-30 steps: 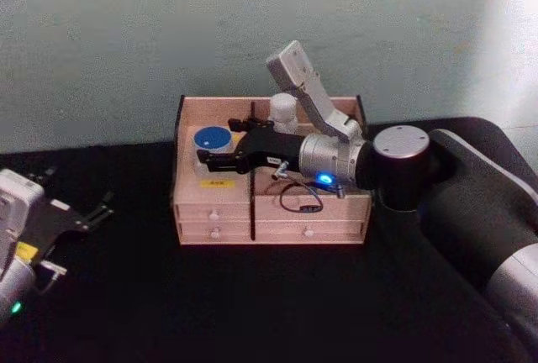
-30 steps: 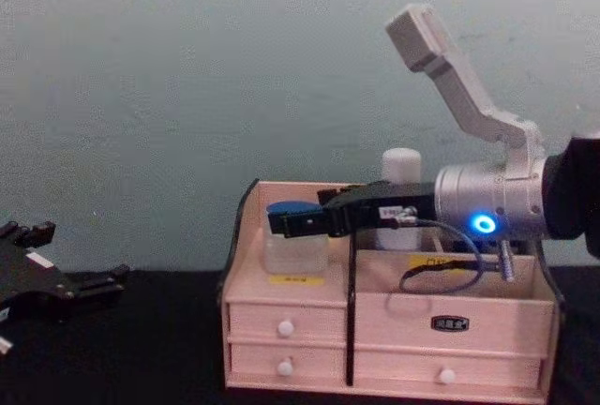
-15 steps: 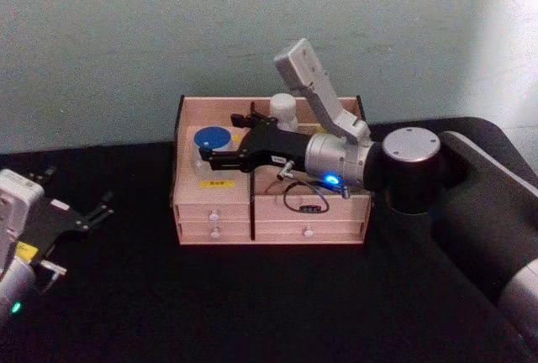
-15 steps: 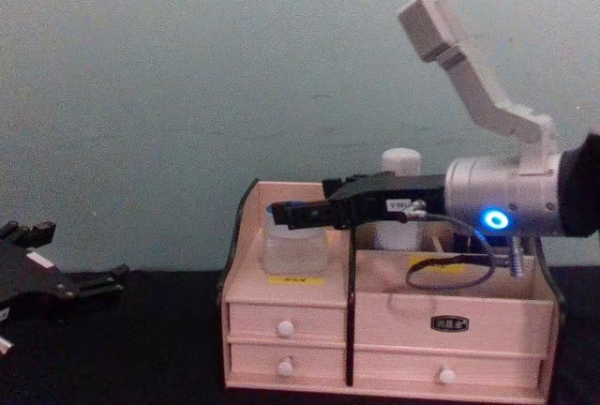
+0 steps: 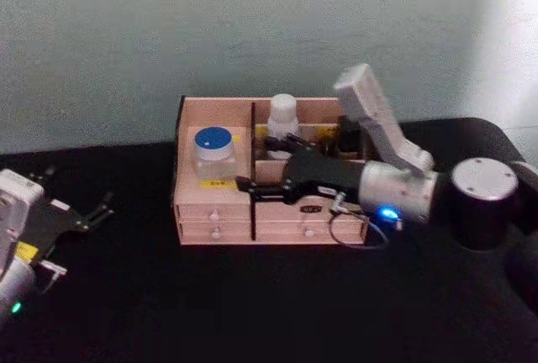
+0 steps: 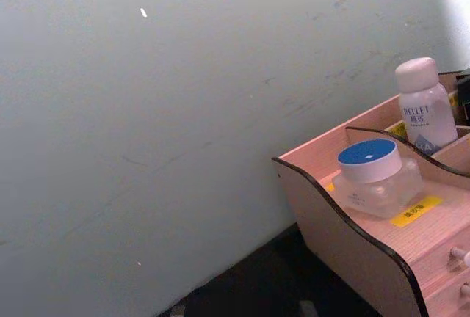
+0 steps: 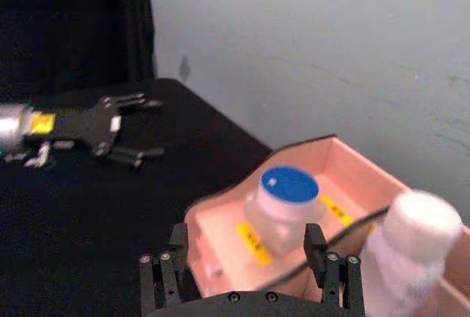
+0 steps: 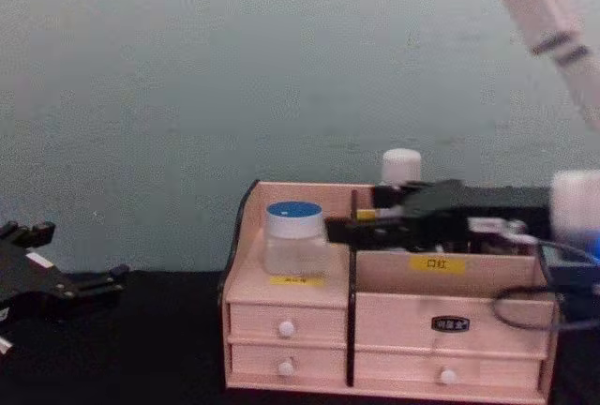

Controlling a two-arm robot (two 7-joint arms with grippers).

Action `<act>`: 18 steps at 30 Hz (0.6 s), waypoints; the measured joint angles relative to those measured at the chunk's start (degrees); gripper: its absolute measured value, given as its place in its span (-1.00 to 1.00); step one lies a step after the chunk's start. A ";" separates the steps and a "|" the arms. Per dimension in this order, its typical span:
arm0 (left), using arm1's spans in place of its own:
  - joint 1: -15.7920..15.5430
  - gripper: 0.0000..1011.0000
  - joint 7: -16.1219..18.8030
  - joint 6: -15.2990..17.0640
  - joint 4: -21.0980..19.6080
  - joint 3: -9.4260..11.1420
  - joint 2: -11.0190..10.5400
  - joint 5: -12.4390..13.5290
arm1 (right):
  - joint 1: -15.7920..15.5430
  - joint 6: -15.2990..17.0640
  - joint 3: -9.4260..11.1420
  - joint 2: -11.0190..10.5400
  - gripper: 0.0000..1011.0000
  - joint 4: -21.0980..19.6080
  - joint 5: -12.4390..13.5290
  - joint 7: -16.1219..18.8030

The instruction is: Pick up the facial cleanser and watermelon frost from the table and place them into the tiered storage box.

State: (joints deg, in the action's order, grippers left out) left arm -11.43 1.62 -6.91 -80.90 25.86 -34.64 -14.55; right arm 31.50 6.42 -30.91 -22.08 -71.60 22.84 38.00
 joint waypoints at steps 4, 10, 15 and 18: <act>0.00 0.98 0.00 0.00 0.00 0.00 0.00 0.00 | -4.19 -0.11 1.25 -4.99 0.98 -5.58 1.54 0.20; 0.00 0.98 0.00 0.00 0.00 0.00 0.00 0.00 | -8.60 -0.52 3.66 -10.29 0.98 -10.39 2.15 -2.37; 0.00 0.98 0.00 0.00 0.00 0.00 0.00 0.00 | -12.52 -1.18 7.89 -13.03 0.98 -13.11 0.72 -9.51; 0.00 0.98 0.00 0.00 0.00 0.00 0.00 0.00 | -14.26 -1.63 11.13 -12.57 0.98 -13.44 -0.33 -15.62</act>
State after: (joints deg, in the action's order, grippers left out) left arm -11.43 1.62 -6.91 -80.90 25.86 -34.65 -14.55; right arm 17.25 4.79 -19.78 -34.65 -85.04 22.51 22.38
